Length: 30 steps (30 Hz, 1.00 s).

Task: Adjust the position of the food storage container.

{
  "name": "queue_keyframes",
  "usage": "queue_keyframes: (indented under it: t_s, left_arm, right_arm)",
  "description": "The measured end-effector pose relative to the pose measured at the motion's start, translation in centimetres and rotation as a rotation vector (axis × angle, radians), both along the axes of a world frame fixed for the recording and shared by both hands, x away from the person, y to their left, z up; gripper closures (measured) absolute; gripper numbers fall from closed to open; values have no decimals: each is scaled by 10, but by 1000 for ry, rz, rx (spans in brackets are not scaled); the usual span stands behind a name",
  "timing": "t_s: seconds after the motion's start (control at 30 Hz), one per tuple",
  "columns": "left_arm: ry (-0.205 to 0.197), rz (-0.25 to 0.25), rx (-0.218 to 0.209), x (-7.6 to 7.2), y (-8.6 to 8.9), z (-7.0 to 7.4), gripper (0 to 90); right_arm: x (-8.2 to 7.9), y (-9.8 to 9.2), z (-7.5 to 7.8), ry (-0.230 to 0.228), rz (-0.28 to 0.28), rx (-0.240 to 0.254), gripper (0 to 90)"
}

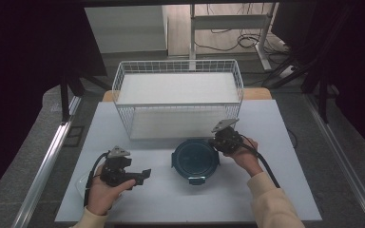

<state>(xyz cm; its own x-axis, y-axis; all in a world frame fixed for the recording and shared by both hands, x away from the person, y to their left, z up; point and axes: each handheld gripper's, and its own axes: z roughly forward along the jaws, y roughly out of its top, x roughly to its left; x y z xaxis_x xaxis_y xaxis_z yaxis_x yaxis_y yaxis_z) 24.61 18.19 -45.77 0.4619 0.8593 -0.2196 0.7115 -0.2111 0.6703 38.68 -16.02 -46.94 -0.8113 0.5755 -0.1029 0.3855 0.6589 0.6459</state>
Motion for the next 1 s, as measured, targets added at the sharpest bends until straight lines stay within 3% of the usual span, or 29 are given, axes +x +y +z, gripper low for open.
queue_keyframes:
  t_s: [0.8, 1.0]
  left_arm:
    - [8, -2, -18, 0, -1, 0, 146]
    - [7, -3, -16, 1, -1, 0, 146]
  right_arm:
    - [-22, 17, -2, 45, 42, 36, 900]
    - [-23, 20, -5, 52, 42, 72, 900]
